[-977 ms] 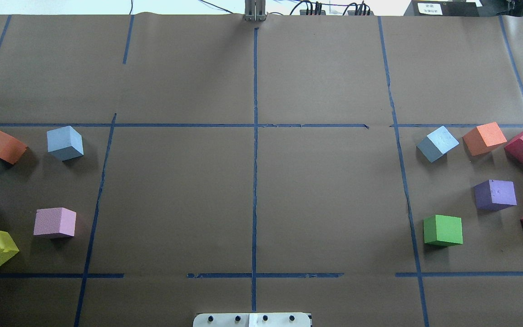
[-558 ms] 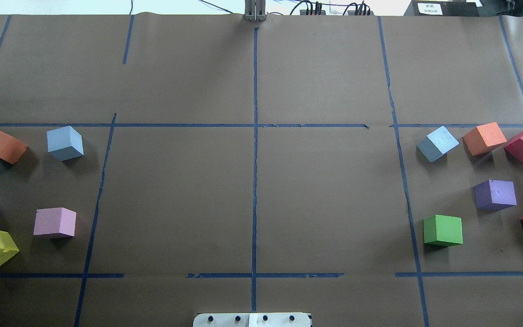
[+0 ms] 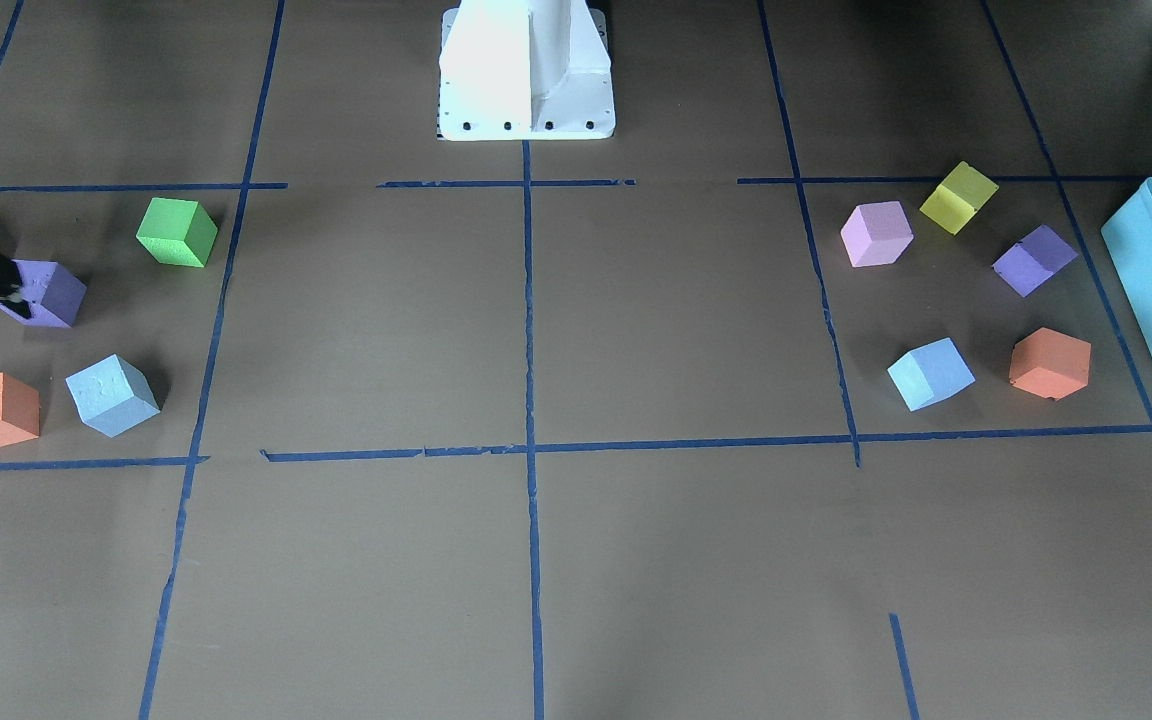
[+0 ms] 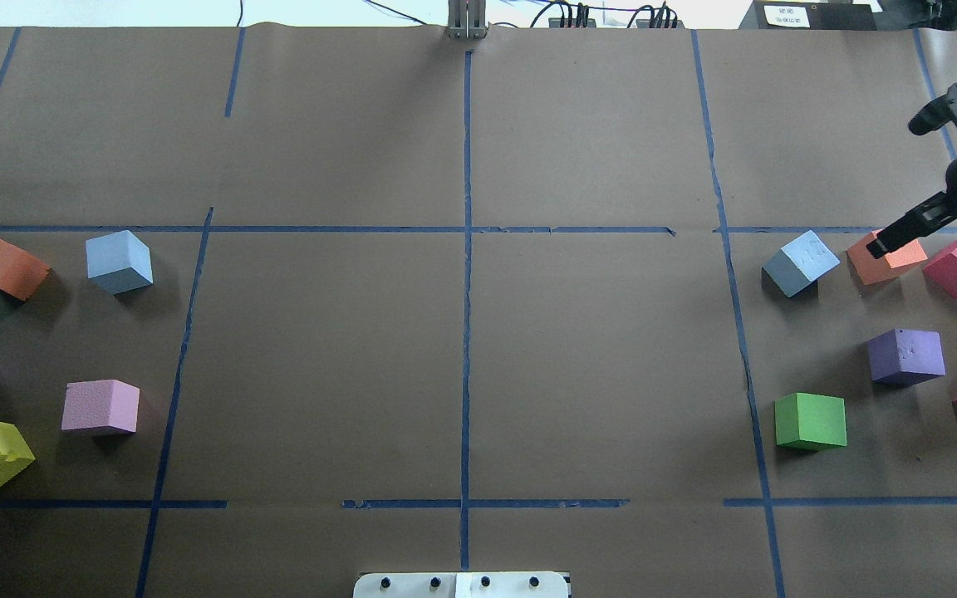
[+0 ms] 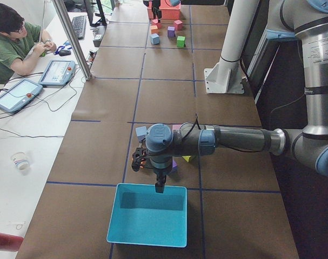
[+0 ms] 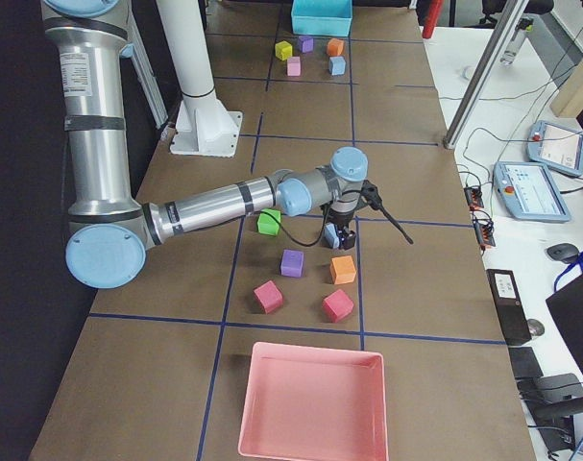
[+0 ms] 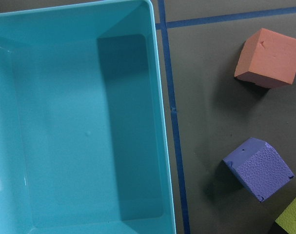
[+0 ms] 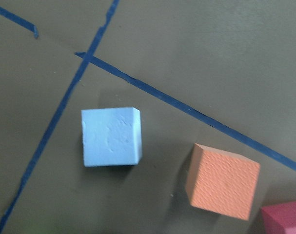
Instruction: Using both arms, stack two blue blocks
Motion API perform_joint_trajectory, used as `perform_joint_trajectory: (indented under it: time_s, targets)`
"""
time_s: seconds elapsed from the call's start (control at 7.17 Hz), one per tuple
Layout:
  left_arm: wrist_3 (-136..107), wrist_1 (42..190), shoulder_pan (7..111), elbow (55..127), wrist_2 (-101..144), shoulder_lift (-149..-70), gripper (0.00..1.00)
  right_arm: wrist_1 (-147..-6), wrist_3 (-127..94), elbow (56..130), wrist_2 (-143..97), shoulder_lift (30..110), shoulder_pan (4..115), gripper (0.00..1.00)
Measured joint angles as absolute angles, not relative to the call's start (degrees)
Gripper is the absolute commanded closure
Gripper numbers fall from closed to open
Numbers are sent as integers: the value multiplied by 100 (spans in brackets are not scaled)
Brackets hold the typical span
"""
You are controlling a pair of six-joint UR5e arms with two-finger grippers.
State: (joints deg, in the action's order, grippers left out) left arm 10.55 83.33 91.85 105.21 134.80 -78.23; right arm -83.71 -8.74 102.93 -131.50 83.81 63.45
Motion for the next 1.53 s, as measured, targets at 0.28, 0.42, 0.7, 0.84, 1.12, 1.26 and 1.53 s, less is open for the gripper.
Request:
perform_joint_trajectory:
  time_s: [0.28, 0.42, 0.7, 0.84, 1.12, 1.26, 1.53]
  targets:
    - [1055, 8332, 9185, 10518, 13482, -7823, 0, -8187, -1331, 10101, -12732, 8141, 5811, 0]
    - [1055, 8332, 9184, 10515, 13481, -7822, 0, -7961, -1391, 9874, -12656, 8092, 5701, 0]
    - [1055, 8332, 9185, 10512, 13480, -7822, 0, -7504, -1420, 9401, -12611, 8053, 5588, 0]
    - [1055, 8332, 9185, 10512, 13482, -7822, 0, -7412, -1423, 9230, -12606, 8025, 5531, 1]
    - [1055, 8332, 9185, 10512, 13482, -7822, 0, -7365, -1426, 8932, -12604, 7917, 5425, 44]
    - [1055, 8332, 9185, 10512, 13482, -7822, 0, -7364, -1436, 8869, -12604, 7890, 5406, 62]
    - [1055, 8332, 9184, 10512, 13482, -7822, 0, -7369, -1547, 8855, -12617, 7753, 5399, 63]
